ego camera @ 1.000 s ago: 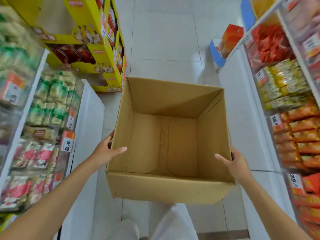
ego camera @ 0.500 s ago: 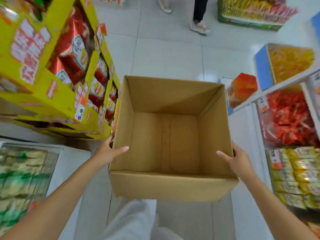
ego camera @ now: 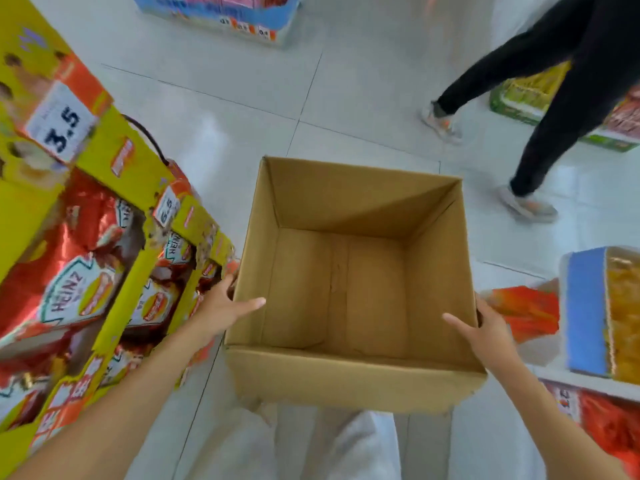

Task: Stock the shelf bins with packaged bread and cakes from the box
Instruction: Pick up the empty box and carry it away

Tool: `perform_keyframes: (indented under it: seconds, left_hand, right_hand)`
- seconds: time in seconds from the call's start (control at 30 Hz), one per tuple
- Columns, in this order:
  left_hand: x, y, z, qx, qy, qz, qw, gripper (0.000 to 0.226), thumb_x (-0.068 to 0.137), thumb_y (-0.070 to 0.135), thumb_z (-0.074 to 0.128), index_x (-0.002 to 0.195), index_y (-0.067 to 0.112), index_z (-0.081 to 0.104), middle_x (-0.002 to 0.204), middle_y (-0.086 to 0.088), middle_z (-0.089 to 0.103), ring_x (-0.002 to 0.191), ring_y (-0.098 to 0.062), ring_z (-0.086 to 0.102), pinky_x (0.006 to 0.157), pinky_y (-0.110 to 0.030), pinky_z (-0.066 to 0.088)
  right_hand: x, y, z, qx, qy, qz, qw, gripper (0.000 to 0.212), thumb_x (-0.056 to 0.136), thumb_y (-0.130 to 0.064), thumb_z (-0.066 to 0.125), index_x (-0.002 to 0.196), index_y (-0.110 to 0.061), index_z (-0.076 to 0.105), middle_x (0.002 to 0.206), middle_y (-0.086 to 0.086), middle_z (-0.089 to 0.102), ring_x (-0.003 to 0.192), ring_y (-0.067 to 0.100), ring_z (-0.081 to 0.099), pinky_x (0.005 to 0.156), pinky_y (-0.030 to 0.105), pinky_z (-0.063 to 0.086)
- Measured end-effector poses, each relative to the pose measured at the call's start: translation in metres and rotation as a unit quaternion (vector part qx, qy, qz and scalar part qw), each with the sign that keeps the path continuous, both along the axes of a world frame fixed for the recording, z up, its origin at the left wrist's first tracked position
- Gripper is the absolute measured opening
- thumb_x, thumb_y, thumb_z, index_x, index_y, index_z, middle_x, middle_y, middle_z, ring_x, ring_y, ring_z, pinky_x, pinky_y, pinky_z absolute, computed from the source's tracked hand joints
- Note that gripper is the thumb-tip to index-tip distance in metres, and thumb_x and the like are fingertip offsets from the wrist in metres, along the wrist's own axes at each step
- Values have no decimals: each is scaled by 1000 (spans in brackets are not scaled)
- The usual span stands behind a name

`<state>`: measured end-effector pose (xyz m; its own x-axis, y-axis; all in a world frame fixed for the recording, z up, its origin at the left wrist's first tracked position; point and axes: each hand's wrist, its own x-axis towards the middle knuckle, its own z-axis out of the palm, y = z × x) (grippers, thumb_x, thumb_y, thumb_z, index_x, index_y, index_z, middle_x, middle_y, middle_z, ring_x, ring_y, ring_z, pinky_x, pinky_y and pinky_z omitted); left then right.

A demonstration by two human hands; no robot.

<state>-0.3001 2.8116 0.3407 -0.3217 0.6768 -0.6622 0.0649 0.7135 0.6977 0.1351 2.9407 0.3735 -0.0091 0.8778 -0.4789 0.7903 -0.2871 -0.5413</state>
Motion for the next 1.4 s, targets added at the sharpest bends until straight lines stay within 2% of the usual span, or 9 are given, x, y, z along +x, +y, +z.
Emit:
perform_keyframes:
  seconds: [0.17,0.3,0.47,0.6,0.7,0.9,1.07,1.17,1.4]
  left_hand:
    - [-14,100,-16,0,-35,78,996,104,72,38,86,155,22,25,143,16,39,133,-11,44,110,-29,35]
    - [-38,162,-15,16,-28,171,985,88,79,18,82,152,19,33,134,10,52,109,-3,55,88,-12,45]
    - [-102,221,-34,34,-55,255,965,111,50,47,93,147,26,43,131,8,64,119,-10,61,105,-41,48]
    - [-143,272,-49,37,-36,328,943,92,73,15,86,150,24,36,136,9,56,119,-10,57,105,-32,44]
    - [-171,292,-68,30,-35,362,931,90,77,10,83,151,24,34,136,10,54,118,-9,56,103,-28,42]
    - [-194,295,-88,-11,-55,438,897,97,76,11,84,153,27,29,139,4,55,123,-13,56,101,-31,46]
    - [-184,288,-118,-57,-68,502,861,109,64,36,91,151,41,25,148,4,47,133,-19,48,110,-47,41]
    - [-169,291,-136,-65,-67,539,837,109,69,30,88,153,41,20,154,8,38,139,-18,40,113,-43,37]
    - [-134,293,-220,-87,-41,588,803,102,77,26,82,155,36,17,151,8,39,137,-18,41,107,-36,40]
  right_hand:
    - [-47,172,-13,-7,15,77,997,56,82,-39,74,134,-34,53,102,-15,69,90,8,66,80,29,54]
    - [-104,292,-7,-13,10,156,988,39,84,-35,74,119,-40,57,95,-20,67,87,2,64,67,16,45]
    - [-209,417,-6,2,7,241,971,44,83,-35,75,122,-43,56,95,-22,68,86,0,64,68,18,46]
    - [-304,492,-25,8,6,308,951,50,83,-38,74,125,-49,49,96,-27,64,87,0,62,77,26,50]
    - [-371,540,-44,-10,18,349,937,51,84,-35,74,129,-44,51,101,-30,63,92,-1,62,84,25,50]
    - [-475,591,-82,-48,18,435,899,56,84,-38,73,134,-44,49,107,-34,61,94,-8,60,84,21,49]
    - [-533,607,-123,-73,3,505,860,58,84,-39,72,136,-41,47,107,-33,58,92,-8,58,81,17,47]
    - [-560,613,-156,-86,-4,538,839,61,84,-39,72,139,-35,47,111,-20,63,97,4,62,90,27,51]
    - [-602,617,-257,-94,-6,605,791,68,84,-40,72,144,-34,41,110,-20,59,98,9,58,93,30,48]
